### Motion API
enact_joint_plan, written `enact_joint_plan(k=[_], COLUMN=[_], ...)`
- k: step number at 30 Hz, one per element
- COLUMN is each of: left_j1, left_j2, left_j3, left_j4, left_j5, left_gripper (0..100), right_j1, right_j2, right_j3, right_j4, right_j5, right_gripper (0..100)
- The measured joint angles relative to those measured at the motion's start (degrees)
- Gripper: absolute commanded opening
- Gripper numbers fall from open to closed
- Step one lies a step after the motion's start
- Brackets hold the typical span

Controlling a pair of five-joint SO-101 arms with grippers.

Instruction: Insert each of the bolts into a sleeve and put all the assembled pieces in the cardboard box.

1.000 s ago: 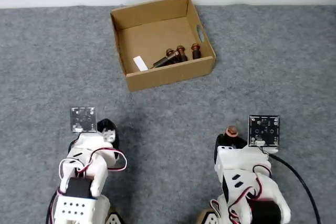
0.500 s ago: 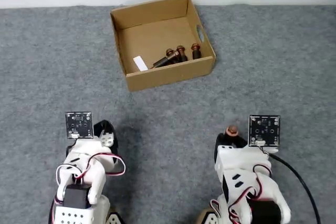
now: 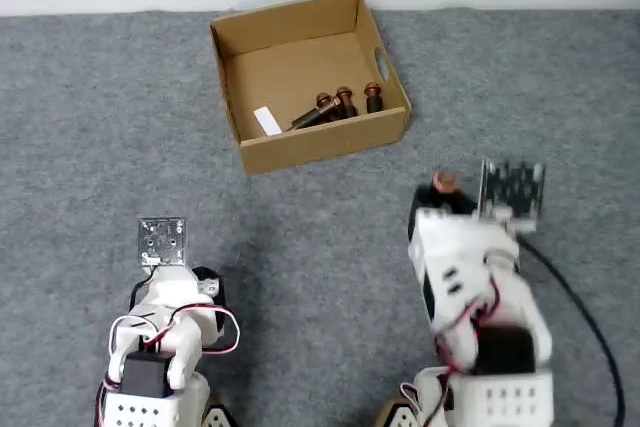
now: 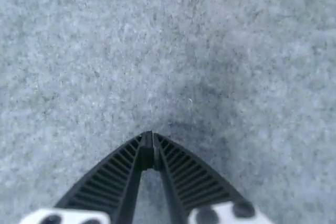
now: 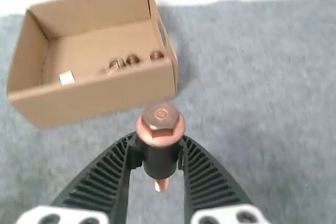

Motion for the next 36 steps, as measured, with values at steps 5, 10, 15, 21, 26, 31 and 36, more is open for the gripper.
enact_joint_plan(k=[5, 10, 15, 21, 26, 31, 36], left_j1=[0.0, 0.0, 0.0, 0.0, 0.0, 0.0, 0.0], left_j2=[0.0, 0.0, 0.0, 0.0, 0.0, 0.0, 0.0], left_j3=[0.0, 0.0, 0.0, 0.0, 0.0, 0.0, 0.0], left_j4=[0.4, 0.4, 0.4, 0.4, 0.4, 0.4, 0.4], left_j5=[0.0, 0.0, 0.0, 0.0, 0.0, 0.0, 0.0], left_gripper=[1, 1, 1, 1, 1, 1, 1], right_j1=[0.2, -1.0, -6.4, -12.4, -12.4, -11.6, -9.7], right_j2=[21.5, 39.2, 54.0, 68.7, 78.9, 88.0, 95.4], right_j3=[-15.5, -30.3, -41.1, -47.4, -50.4, -55.0, -58.2], right_j4=[-5.5, -9.4, -12.0, -18.7, -22.9, -23.6, -23.6], right_j5=[0.0, 0.0, 0.0, 8.4, 14.3, 15.9, 16.2], right_gripper=[0.8, 0.8, 0.8, 0.8, 0.8, 0.8, 0.9])
